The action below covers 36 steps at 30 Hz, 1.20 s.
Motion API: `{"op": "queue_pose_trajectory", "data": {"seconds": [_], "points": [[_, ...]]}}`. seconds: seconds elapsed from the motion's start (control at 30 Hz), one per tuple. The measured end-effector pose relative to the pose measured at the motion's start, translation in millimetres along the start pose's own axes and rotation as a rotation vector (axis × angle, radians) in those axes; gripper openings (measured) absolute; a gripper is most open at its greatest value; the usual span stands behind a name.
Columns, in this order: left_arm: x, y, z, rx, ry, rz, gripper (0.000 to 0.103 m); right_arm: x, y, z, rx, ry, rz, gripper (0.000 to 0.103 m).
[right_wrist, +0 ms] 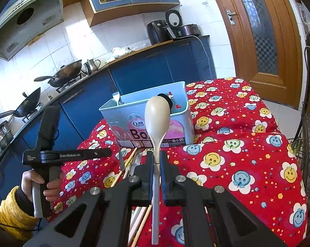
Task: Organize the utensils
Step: 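Lower the silver fork into the box with left tool while right holds beige spoon, then grasp another silver fork from the cloth with the left tool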
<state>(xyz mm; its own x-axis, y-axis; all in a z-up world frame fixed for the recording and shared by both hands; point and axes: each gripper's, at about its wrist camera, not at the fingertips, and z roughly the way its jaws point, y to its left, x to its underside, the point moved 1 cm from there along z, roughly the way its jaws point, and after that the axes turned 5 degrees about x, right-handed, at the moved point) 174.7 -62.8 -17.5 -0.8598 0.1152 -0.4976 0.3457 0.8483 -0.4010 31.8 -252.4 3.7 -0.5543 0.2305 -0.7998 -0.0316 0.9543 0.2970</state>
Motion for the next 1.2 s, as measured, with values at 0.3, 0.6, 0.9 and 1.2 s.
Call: {"op": "queue_pose_trajectory", "data": {"seconds": [0.3,0.6,0.9,1.2], "points": [[-15.0,-6.0,24.7,-0.023,0.143,-0.094,0.043,-0.7,-12.5,-3.4,-0.012,-0.015,0.017,0.008],[-19.1,-23.0,36.7,-0.17,0.194,-0.073,0.035,-0.2,-23.2,-6.9,-0.027,-0.031,0.042,0.008],[-9.7,-8.6,18.7,-0.186,0.202,-0.07,0.011,-1.1,-24.8,-11.8,-0.042,-0.048,0.048,0.008],[16.0,1.8,-12.7,-0.158,0.231,-0.043,0.004,-1.9,-22.8,-10.5,-0.041,-0.044,0.043,0.008]]}}
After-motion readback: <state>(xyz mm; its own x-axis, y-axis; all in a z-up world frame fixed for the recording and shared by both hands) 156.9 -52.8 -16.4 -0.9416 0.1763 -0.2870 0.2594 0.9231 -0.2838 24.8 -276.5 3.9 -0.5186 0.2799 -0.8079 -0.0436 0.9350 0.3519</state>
